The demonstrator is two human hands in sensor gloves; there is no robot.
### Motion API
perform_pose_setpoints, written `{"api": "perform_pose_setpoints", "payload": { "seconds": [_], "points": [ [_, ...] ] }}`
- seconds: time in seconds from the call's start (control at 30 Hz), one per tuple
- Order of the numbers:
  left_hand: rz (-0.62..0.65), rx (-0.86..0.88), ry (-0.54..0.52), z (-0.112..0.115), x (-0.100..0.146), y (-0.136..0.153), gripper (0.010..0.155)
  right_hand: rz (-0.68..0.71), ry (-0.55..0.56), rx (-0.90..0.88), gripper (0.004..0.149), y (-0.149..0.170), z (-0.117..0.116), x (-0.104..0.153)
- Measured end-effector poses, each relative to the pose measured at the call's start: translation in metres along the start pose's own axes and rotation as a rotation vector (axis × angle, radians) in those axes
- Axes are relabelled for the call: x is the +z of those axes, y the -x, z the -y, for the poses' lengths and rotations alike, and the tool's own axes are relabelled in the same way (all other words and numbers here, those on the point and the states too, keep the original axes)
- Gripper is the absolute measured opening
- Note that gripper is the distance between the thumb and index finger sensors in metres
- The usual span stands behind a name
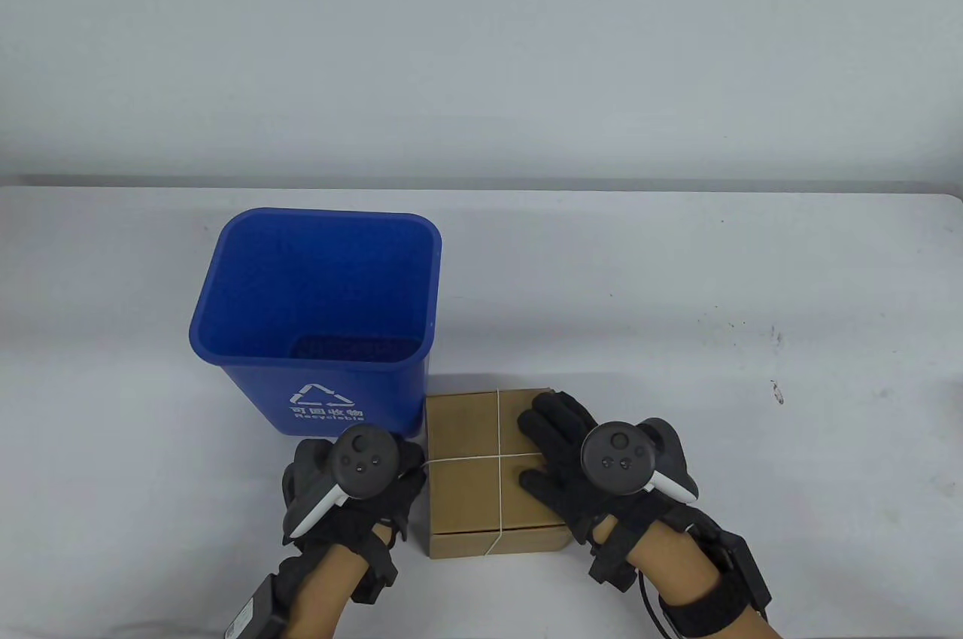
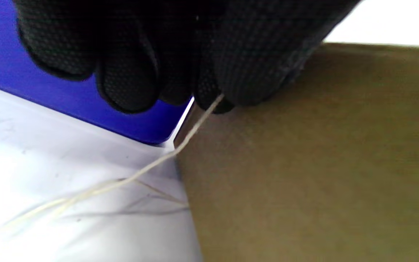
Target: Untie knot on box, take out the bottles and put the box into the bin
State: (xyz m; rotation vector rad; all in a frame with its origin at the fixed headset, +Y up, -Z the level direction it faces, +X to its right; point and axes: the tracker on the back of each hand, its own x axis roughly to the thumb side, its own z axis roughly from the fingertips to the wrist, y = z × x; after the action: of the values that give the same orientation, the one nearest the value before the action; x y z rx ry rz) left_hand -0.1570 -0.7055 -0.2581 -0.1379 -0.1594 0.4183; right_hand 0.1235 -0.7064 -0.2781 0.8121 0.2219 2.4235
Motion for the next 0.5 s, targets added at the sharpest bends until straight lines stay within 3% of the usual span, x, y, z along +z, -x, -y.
{"api": "perform_pose_setpoints", "payload": {
  "seconds": [0.2, 0.5],
  "points": [
    [-0.054, -0.110, 0.046, 0.005, -0.005, 0.006, 0.043, 0.000, 0.000, -0.001, 0.073, 0.000, 0.000, 0.000],
    [-0.156, -0.110, 0.103, 0.001, -0.009, 0.028, 0.043, -0.001, -0.001, -0.001, 0.073, 0.000, 0.000, 0.000]
  ]
}}
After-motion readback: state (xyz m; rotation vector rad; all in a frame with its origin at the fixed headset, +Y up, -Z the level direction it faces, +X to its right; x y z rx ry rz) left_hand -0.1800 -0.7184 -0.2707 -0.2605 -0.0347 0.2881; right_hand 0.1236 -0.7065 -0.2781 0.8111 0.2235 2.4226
